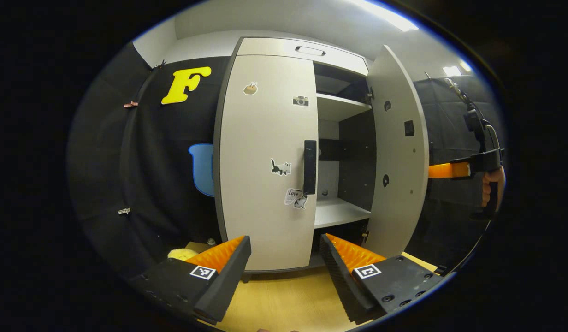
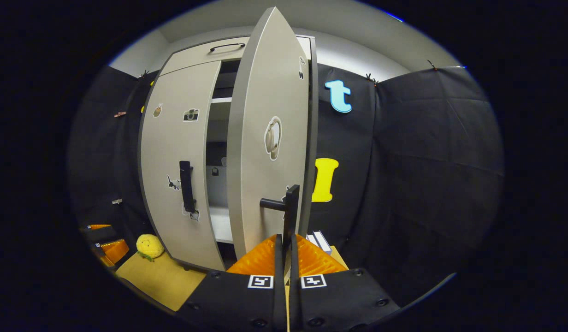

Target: Open the right door of the double-door shoe cabinet with the right hand, and open the left door with the left hand.

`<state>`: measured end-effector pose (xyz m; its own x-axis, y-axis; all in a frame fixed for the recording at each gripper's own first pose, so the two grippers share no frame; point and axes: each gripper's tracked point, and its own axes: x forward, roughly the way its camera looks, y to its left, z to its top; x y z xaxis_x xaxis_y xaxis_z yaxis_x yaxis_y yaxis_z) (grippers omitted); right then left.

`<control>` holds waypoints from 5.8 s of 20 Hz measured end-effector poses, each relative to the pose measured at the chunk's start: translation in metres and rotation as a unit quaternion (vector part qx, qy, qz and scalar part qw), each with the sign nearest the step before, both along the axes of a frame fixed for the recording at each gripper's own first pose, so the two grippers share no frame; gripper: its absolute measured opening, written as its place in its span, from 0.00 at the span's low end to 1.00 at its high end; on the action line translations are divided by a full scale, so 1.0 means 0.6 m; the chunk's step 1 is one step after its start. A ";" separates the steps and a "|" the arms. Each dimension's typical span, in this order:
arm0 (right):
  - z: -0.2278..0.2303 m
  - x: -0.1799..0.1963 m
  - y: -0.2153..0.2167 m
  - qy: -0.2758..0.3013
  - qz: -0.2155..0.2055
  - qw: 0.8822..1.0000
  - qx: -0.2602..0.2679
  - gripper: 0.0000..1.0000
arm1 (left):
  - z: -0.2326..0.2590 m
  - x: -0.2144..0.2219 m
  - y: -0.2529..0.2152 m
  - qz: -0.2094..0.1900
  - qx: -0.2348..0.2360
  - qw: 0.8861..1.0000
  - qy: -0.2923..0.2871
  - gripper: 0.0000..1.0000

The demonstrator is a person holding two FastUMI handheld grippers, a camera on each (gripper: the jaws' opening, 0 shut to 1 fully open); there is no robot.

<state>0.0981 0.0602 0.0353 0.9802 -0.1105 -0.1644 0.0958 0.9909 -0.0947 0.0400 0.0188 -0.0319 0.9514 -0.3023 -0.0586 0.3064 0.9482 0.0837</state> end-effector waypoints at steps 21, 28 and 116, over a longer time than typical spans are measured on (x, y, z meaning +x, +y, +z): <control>0.023 -0.064 -0.066 -0.063 -0.009 0.998 0.013 0.05 | 0.003 0.023 -0.125 -0.011 0.000 1.000 0.008 0.94; 0.000 -0.101 0.028 -0.044 0.017 0.997 0.063 0.14 | -0.009 0.014 -0.089 -0.010 -0.011 1.000 0.022 0.94; -0.162 -0.036 0.117 0.027 0.095 0.992 0.075 0.99 | 0.137 0.072 0.055 0.006 -0.053 0.999 -0.012 0.19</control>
